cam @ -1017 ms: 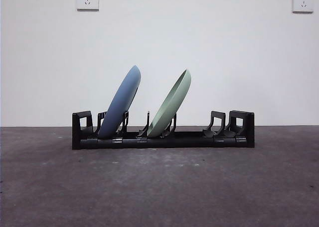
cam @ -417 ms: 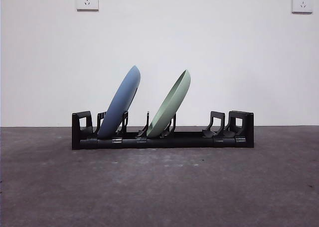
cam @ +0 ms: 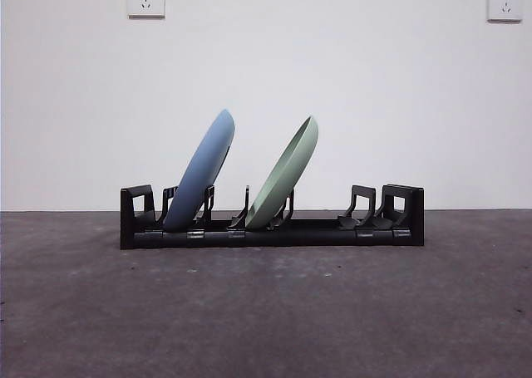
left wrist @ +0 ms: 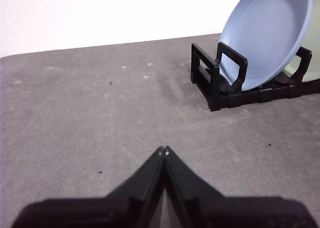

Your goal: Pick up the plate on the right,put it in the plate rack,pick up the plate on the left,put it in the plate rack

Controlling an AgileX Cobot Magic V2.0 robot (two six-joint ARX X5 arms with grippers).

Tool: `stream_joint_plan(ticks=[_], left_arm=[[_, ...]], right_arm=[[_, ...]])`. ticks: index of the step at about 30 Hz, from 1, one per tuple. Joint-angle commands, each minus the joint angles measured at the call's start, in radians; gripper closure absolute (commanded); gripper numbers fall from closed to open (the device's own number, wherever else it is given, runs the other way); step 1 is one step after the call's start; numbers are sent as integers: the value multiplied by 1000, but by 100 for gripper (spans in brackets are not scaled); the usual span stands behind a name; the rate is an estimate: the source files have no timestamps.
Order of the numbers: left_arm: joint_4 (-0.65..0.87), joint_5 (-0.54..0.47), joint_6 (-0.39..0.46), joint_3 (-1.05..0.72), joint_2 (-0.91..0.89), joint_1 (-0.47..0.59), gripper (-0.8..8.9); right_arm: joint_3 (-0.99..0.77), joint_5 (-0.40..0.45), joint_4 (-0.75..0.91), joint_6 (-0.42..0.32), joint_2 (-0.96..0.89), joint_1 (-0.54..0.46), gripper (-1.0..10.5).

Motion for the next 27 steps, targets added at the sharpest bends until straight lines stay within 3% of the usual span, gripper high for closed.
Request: stream_joint_plan(ticks=[1,13,22,27], left_arm=[[6,0,-12,-10,0,2,817],[6,0,-12,-10,0,2,817],[6,0,-12,-10,3,2,817],[6,0,-12,-10,5,2,817]], right_arm=[[-207,8,132,17,-93,-11,945],[-813,18,398,99,-378,-13,945],[-1015,21,416,107,-496,-13,945],[-1033,40,349,100,-507,-13,945]])
